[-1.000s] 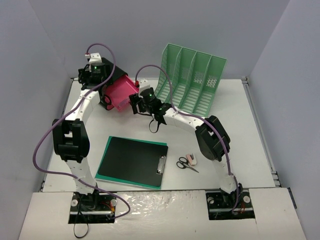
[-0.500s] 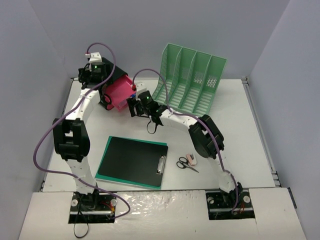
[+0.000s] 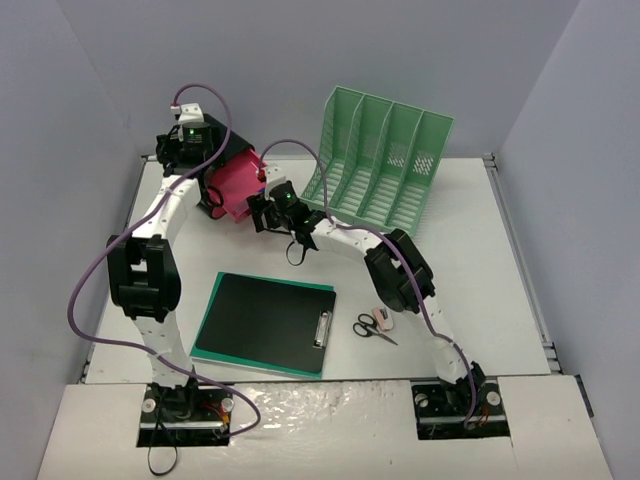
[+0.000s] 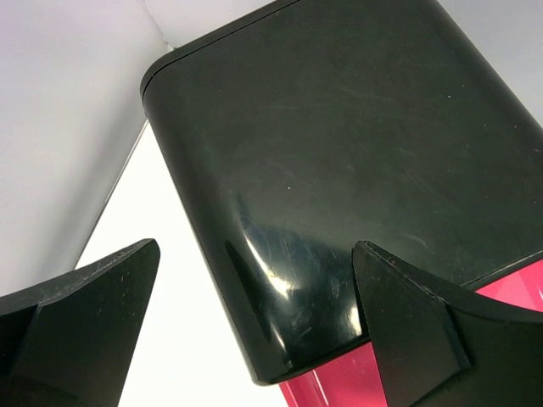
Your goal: Organize the desk
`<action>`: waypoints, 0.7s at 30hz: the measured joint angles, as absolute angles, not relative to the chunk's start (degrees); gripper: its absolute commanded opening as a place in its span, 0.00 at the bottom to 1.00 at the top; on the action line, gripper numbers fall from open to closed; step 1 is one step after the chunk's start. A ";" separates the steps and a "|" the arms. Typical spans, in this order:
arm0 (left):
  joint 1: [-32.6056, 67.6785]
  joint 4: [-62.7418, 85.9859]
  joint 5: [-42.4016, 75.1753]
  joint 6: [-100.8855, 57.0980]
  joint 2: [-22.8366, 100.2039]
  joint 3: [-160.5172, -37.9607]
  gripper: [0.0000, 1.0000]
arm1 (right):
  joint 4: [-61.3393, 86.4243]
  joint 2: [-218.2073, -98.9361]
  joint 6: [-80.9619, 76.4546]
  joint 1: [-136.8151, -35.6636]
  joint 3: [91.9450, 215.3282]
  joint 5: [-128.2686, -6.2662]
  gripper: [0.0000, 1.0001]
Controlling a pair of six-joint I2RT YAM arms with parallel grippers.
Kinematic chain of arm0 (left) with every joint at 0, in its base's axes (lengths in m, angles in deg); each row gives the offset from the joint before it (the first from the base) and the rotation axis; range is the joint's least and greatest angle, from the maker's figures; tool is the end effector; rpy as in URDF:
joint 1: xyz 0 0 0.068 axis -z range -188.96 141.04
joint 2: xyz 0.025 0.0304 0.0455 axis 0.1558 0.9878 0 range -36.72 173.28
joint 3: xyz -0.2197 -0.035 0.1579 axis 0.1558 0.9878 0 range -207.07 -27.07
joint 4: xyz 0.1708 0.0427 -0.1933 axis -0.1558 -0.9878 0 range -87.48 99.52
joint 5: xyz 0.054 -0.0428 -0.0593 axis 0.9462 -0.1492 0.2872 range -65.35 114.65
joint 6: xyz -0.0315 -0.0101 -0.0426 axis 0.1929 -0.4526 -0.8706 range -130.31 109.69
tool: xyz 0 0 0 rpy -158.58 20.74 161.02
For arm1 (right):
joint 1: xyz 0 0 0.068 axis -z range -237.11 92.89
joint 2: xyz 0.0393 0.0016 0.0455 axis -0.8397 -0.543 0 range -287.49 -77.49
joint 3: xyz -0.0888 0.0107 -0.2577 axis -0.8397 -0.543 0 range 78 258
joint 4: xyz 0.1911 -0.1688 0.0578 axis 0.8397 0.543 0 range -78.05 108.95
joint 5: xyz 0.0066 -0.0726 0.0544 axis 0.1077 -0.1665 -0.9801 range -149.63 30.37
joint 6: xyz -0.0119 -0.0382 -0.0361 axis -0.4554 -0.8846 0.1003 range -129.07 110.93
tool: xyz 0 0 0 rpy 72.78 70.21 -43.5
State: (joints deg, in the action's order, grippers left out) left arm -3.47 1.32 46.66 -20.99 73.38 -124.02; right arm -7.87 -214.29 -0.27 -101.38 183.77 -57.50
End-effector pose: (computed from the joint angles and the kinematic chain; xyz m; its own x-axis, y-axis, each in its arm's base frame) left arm 0.4618 -0.0310 0.3251 -0.3081 -0.1429 -0.9405 -0.3215 0.9461 -0.0385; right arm 0.4025 0.3905 0.1980 -0.2403 -0.0208 -0.9705 -0.6422 0.7531 0.1429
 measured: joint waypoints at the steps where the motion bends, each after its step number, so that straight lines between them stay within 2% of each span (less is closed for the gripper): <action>1: -3.47 1.31 46.77 -20.97 73.38 -124.04 0.97 | -7.67 -214.32 -0.39 -101.38 184.07 -57.50 0.74; 21: -3.47 1.31 47.10 -20.91 73.45 -124.04 0.97 | -14.14 -215.18 -1.83 -101.38 187.89 -55.52 0.80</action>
State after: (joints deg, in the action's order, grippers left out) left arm -3.47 1.31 47.10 -20.91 73.45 -124.04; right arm -14.14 -215.18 -1.83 -101.38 187.89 -55.52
